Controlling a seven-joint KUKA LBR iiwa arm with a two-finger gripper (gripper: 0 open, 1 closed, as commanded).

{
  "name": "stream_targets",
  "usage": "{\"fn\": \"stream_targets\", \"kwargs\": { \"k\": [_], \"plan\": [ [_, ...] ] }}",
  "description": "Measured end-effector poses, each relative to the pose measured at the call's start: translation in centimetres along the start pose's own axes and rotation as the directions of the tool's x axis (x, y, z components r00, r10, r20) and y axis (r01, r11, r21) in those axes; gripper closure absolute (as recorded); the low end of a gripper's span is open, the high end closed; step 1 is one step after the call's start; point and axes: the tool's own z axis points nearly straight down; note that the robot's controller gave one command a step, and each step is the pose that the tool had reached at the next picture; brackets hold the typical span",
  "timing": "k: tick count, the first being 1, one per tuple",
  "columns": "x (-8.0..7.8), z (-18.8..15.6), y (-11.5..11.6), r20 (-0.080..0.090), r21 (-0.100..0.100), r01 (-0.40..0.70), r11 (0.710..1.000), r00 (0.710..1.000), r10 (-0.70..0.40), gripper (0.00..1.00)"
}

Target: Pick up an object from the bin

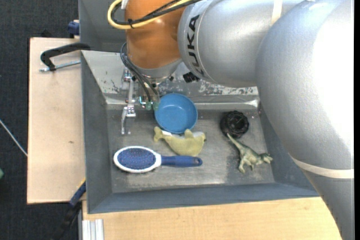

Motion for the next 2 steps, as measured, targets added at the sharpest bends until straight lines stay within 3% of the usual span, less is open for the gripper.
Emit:
{"fn": "stream_targets", "kwargs": {
  "k": [1,2],
  "plan": [
    [4.7,6.8,-5.5,0.027,-0.006,0.109,0.994,0.994,-0.109,0.00],
    [4.0,6.2,-14.9,0.013,0.000,-0.040,0.999,0.999,0.040,0.00]
  ]
}}
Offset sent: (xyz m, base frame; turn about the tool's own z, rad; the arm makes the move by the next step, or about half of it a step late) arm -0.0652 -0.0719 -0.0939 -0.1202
